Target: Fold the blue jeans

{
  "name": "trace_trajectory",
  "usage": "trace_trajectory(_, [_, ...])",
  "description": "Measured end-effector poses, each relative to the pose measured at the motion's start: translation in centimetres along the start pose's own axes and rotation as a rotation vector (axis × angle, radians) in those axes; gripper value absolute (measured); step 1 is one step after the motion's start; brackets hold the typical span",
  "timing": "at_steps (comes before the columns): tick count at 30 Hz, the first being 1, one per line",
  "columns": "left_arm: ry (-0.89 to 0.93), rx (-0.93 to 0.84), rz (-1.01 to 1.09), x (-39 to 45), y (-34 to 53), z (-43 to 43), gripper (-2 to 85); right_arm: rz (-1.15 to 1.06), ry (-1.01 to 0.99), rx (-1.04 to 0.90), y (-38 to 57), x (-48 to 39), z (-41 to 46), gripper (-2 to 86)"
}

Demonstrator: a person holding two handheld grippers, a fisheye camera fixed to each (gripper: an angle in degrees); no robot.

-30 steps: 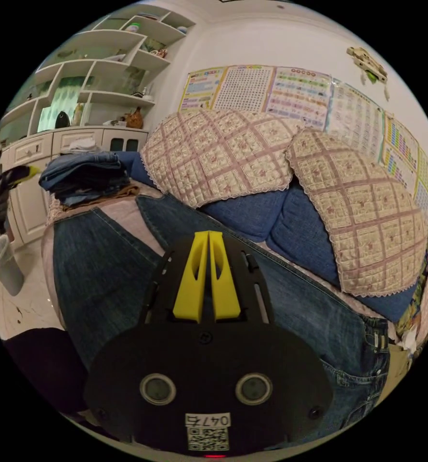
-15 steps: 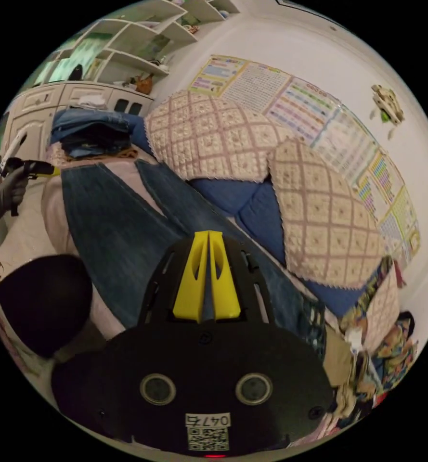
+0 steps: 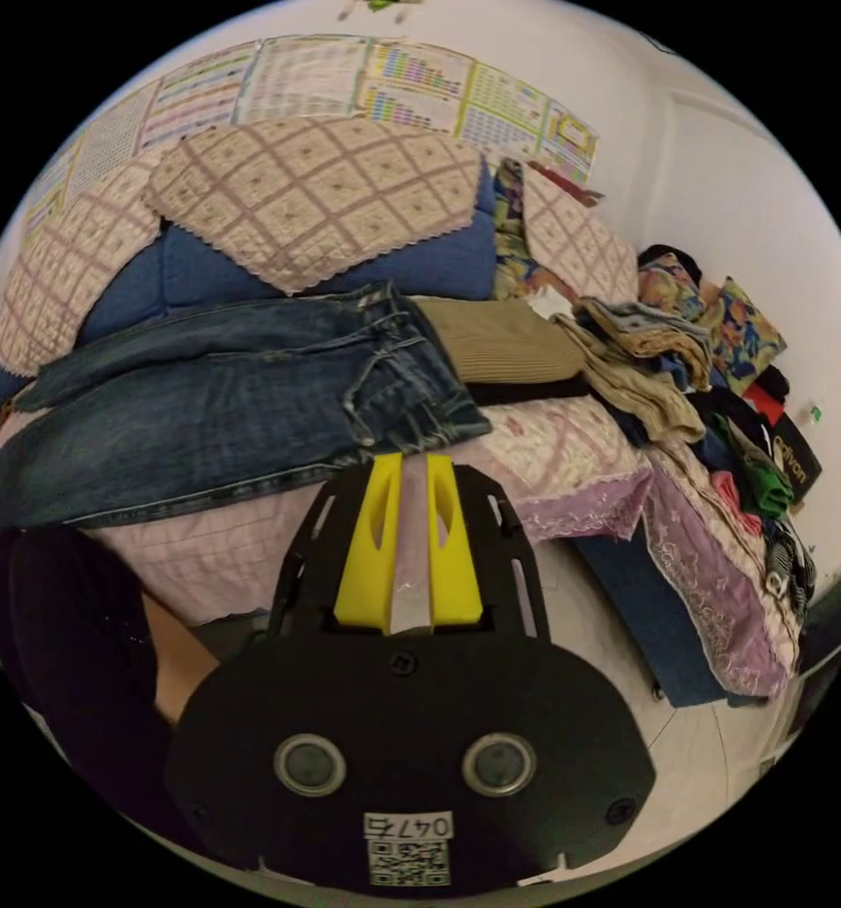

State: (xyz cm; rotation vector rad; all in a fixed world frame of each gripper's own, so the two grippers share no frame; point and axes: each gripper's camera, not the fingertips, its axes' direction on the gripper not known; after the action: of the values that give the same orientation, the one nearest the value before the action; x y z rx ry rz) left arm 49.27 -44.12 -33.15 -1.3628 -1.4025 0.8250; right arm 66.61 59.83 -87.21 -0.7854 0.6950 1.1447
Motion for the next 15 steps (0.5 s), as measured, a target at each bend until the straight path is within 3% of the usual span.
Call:
trace_trajectory(5, [0.0, 0.024, 0.001, 1.7, -2.4, -2.5, -1.0, -0.059, -0.002, 0.051, 0.7, 2.6, -1.0, 1.8])
trace_trajectory(15, [0.065, -0.059, 0.106, 8.5, -7.3, 1.5, -1.0, -0.242, -0.109, 0.006, 1.2, 1.2, -0.4, 1.0])
